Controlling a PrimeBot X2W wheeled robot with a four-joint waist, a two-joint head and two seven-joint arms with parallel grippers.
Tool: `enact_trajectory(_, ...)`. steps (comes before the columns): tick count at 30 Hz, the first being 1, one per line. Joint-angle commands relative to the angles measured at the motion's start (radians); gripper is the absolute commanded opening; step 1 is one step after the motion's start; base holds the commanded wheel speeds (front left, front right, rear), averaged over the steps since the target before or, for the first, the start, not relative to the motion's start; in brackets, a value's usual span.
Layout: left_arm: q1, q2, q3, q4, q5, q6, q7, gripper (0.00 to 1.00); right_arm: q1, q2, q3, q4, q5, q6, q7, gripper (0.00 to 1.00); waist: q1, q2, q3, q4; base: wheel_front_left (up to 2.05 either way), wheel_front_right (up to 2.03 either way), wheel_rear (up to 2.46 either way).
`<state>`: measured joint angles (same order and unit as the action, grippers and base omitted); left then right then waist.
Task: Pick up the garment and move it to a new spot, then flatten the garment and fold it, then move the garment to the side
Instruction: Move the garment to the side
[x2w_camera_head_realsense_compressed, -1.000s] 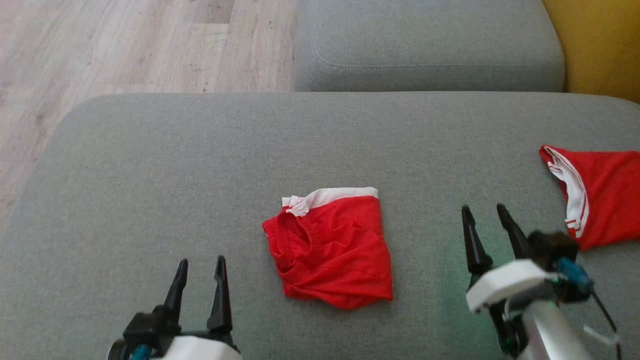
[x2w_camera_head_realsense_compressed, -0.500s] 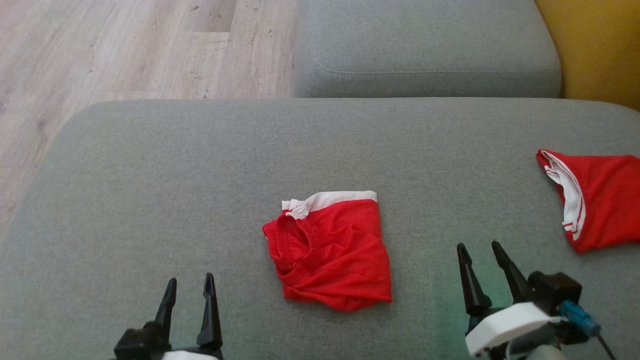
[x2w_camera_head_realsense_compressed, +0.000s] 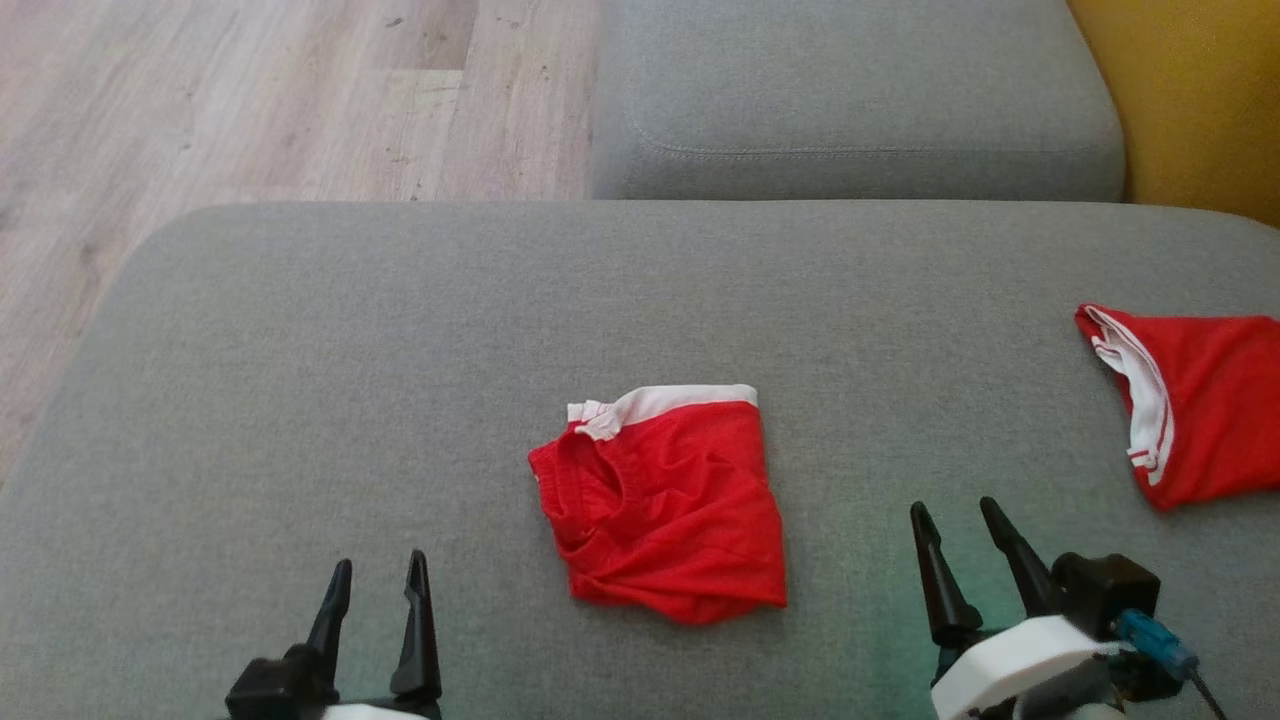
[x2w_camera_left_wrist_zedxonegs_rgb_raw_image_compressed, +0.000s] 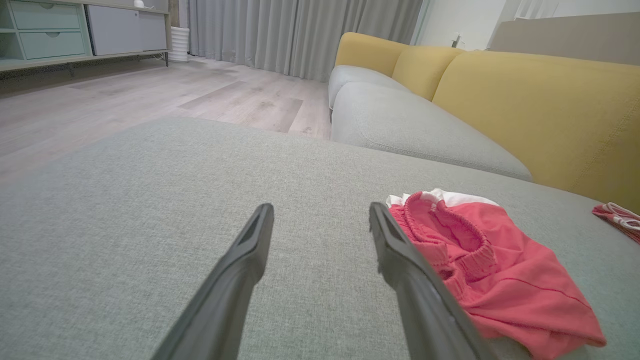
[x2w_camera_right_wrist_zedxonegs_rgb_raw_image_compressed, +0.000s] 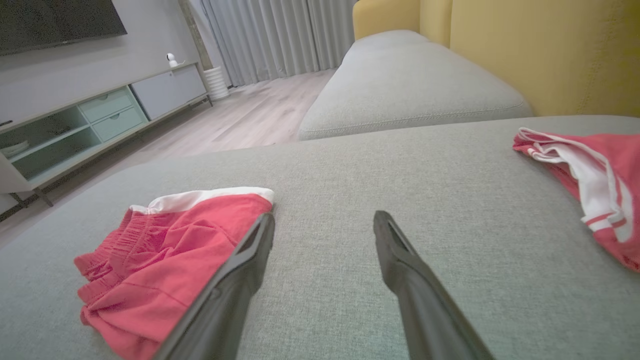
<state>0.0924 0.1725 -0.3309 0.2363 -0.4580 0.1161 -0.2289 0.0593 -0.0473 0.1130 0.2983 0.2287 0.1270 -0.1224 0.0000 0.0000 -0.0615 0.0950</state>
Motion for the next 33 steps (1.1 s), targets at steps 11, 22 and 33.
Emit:
enact_trajectory(11,-0.048,0.007,0.006,-0.046,0.004,0.008,0.001,1.0,-0.126,-0.003,0.037,-0.065,-0.023,0.004,0.107,1.0,0.0,0.0,0.029,0.069,0.0,0.0,0.0)
enact_trajectory(22,-0.087,-0.02,-0.015,-0.044,0.009,0.003,-0.01,1.0,-0.297,-0.003,0.034,0.129,0.039,0.004,0.35,1.0,0.0,0.0,0.097,0.205,0.0,0.0,0.0)
enact_trajectory(33,-0.103,-0.031,-0.01,-0.019,0.01,-0.003,-0.025,1.0,-0.378,-0.003,0.042,0.321,0.085,0.004,0.428,0.47,0.0,0.0,0.128,0.248,0.0,0.0,0.0)
